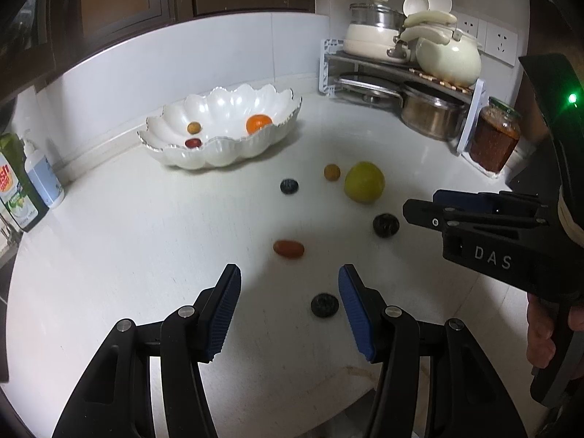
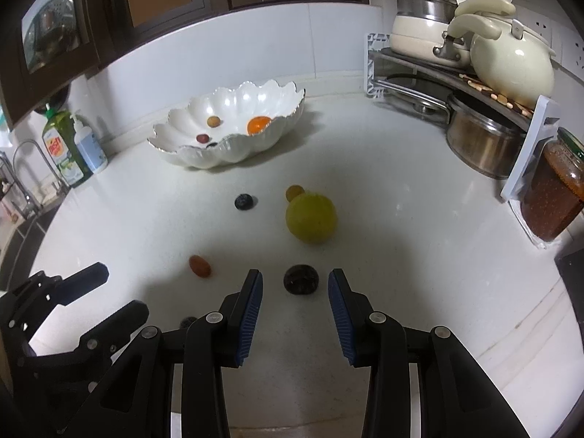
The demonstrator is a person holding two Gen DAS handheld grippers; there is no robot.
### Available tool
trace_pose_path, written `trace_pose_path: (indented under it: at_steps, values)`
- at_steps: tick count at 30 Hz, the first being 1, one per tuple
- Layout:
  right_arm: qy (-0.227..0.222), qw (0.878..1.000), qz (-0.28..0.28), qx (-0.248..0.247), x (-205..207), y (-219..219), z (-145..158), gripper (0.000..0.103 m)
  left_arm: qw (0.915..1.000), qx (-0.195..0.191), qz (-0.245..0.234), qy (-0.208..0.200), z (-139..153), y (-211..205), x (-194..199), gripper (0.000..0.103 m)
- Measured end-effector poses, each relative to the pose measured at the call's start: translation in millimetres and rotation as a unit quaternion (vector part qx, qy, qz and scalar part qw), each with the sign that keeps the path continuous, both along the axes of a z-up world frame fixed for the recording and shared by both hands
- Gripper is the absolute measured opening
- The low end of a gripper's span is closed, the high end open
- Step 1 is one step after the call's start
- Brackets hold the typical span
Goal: Organize fruits
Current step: 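Lower both open tools toward the two dark plums on the counter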
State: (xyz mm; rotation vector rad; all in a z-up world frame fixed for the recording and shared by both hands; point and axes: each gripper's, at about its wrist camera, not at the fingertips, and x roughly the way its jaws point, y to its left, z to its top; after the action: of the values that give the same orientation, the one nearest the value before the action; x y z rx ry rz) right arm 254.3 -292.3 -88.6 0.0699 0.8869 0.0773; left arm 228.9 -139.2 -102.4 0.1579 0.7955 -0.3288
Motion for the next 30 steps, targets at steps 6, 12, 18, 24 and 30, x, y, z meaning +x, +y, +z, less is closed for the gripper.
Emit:
trace_pose_path:
  at_steps: [6,12,18,24,30]
  values:
    - [0.016,1.0,0.001,0.005,2.1,-0.4,-14.5,0.039,0.9998,-0.005,0.001,0.019,-15.0,-2.6,1.0,0.055]
    - [0.025,1.0,0.005,0.004,8.4,-1.6,-25.2,0.039,0.9998,0.004,-0.004,0.018,-26.4,-10.0,-0.9,0.055]
    - [0.032,0.999,0.012,0.0,16.8,0.0,-33.8,0.039,0.9995,0.005,-0.012,0.029,-37.7,-16.8,-1.1,0.053]
    - [0.037,0.999,0.013,0.003,22.7,-0.7,-41.1,0.039,0.999,0.001,-0.009,0.044,-46.7,-18.5,4.3,0.043]
    - [0.041,0.999,0.015,0.001,26.8,-1.5,-47.9,0.039,0.9988,-0.001,-0.009,0.048,-52.2,-21.3,8.1,0.032]
